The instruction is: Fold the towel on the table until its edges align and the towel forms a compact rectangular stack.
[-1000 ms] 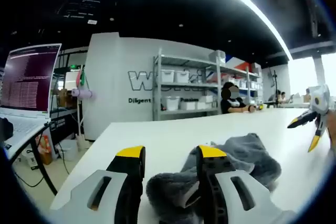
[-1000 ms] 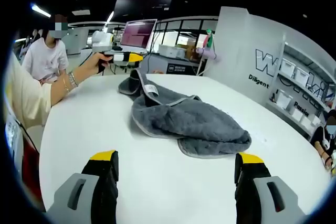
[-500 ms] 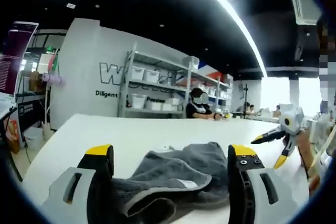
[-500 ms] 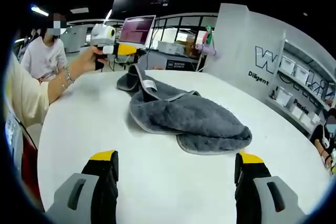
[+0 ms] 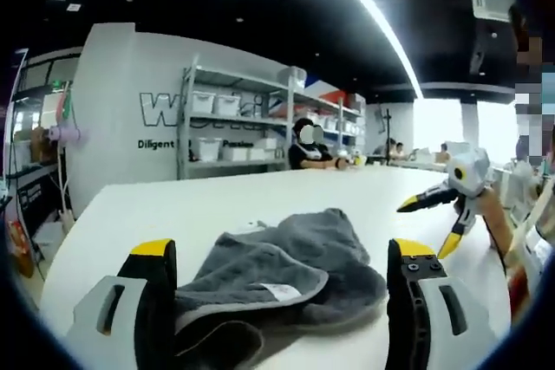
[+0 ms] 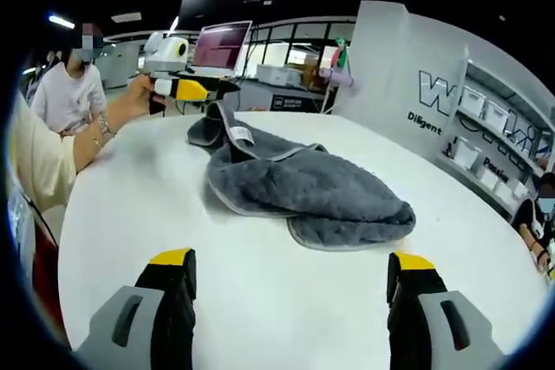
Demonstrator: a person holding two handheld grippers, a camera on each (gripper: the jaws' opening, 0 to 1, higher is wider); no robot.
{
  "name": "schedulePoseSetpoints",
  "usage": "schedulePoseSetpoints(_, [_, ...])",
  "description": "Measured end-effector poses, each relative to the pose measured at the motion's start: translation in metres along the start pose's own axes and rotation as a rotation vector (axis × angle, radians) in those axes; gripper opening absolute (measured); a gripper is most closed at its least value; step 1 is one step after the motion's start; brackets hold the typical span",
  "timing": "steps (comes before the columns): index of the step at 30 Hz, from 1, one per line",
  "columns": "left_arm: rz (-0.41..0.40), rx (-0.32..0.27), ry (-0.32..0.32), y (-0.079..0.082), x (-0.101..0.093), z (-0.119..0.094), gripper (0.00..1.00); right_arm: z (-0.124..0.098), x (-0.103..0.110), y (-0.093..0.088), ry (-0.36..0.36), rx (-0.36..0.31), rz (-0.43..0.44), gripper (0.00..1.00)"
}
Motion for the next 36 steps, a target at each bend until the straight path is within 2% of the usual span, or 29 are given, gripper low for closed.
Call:
schedulePoseSetpoints(6, [0.058,0.048,0.002,-0.004,-0.010,0.005,0.99,-0.002,-0.017,0.010,-0.054,-0.114,0.115,0.82])
schedulePoseSetpoints(13, [0.093,0.107,0.015,-0.012,-0.011,0.010,0.99,0.008,-0.018,0.012,-0.075,-0.144,0.156,0.74])
schedulePoseSetpoints(17, [0.109,0.145,0.035,-0.016,-0.009,0.008,0.99,0.010,-0.018,0.014,-0.079,-0.161,0.162,0.70])
schedulePoseSetpoints(21, [0.113,0.166,0.029,-0.020,-0.008,0.007,0.98,0.016,-0.019,0.010,-0.086,-0.138,0.158,0.67])
schedulePoseSetpoints(26, [0.120,0.188,0.040,-0.023,-0.006,0.008,0.97,0.026,-0.019,0.006,-0.097,-0.127,0.134,0.59])
schedulePoseSetpoints(30, [0.131,0.206,0.045,-0.024,-0.005,0.008,0.97,0.033,-0.017,0.004,-0.101,-0.119,0.102,0.49])
schedulePoseSetpoints(36, [0.134,0.214,0.056,-0.025,-0.001,0.008,0.97,0.043,-0.010,0.008,-0.086,-0.133,0.066,0.42])
Point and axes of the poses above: the point that each gripper's makers call its tool centre point, and the gripper's own axes: z roughly forward along the fingers, x roughly to its left, y roughly out of its top, the point moved 4 cm from there along -z, roughly backward along the fingers, and after that the axes turned 13 degrees about x, right-handed, at the moved point
